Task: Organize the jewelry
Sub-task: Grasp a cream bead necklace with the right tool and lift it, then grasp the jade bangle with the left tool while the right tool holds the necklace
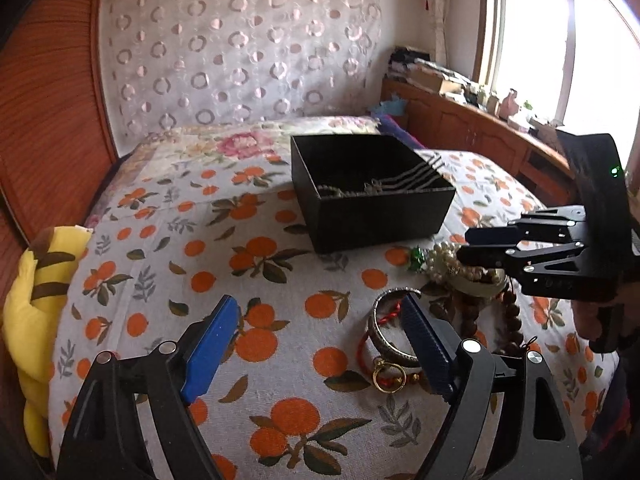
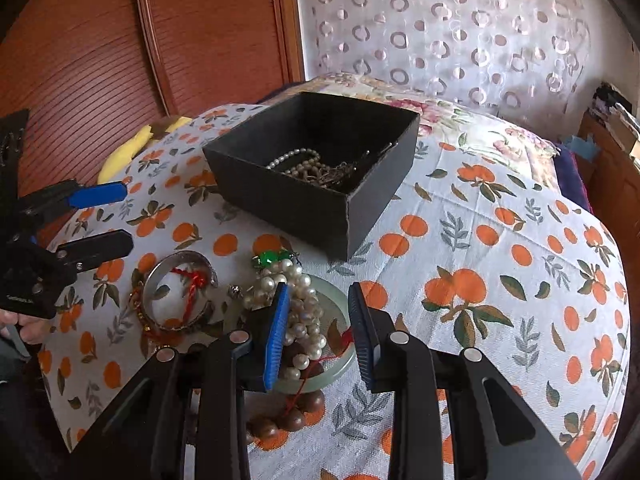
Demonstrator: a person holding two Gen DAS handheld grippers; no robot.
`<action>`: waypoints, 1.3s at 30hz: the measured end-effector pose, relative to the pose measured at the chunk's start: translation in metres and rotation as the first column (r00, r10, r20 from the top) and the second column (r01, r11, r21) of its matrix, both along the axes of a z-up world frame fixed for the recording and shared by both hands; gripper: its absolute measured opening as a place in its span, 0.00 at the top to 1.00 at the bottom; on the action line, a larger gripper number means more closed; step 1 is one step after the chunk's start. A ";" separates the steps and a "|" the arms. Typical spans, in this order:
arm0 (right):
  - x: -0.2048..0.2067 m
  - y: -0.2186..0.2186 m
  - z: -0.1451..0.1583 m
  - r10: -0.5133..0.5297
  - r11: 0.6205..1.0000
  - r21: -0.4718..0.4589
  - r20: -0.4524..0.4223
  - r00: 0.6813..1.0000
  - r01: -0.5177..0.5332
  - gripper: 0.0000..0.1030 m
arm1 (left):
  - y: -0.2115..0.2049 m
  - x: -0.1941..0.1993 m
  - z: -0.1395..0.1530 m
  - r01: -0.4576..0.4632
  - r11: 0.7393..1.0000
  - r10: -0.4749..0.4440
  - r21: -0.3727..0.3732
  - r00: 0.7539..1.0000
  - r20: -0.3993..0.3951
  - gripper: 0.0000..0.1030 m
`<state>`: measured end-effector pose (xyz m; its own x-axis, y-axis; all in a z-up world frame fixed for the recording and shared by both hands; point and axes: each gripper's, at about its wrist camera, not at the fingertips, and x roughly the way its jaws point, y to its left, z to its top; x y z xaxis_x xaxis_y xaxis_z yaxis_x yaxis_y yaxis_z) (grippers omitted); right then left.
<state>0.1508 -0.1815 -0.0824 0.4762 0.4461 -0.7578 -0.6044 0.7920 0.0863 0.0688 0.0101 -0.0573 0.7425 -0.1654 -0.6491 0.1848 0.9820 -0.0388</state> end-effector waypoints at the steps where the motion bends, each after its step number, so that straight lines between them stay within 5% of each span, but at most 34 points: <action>1: 0.001 0.000 0.000 -0.002 1.000 0.003 -0.006 1.000 0.002 0.68 | 0.000 -0.003 0.002 -0.005 1.000 0.005 -0.001 1.000 0.014 0.23; 9: -0.003 0.010 0.001 0.023 0.999 -0.046 -0.013 1.000 -0.023 0.74 | -0.004 -0.014 0.005 -0.018 1.000 0.016 0.021 0.997 0.071 0.17; 20: 0.010 0.008 -0.002 0.044 0.999 0.016 -0.117 0.992 -0.042 0.74 | -0.009 -0.016 0.004 -0.016 0.999 0.013 0.045 0.996 0.084 0.17; 21: 0.010 0.007 -0.003 0.048 0.999 0.031 -0.120 0.992 -0.045 0.81 | -0.009 -0.016 0.004 -0.019 0.999 0.015 0.041 0.996 0.086 0.17; 24: 0.007 0.002 0.002 0.040 0.998 0.060 -0.099 0.994 -0.034 0.92 | -0.009 -0.017 0.004 -0.020 0.999 0.016 0.045 0.995 0.098 0.17; 39: -0.025 -0.033 0.095 -0.023 0.983 0.184 0.164 0.986 -0.007 0.92 | -0.012 -0.017 0.002 -0.006 0.997 0.000 0.071 0.996 0.085 0.17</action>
<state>0.1259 -0.2146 0.0121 0.5918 0.5654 -0.5745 -0.6160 0.7769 0.1300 0.0517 -0.0024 -0.0550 0.7960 -0.1185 -0.5936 0.1813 0.9823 0.0471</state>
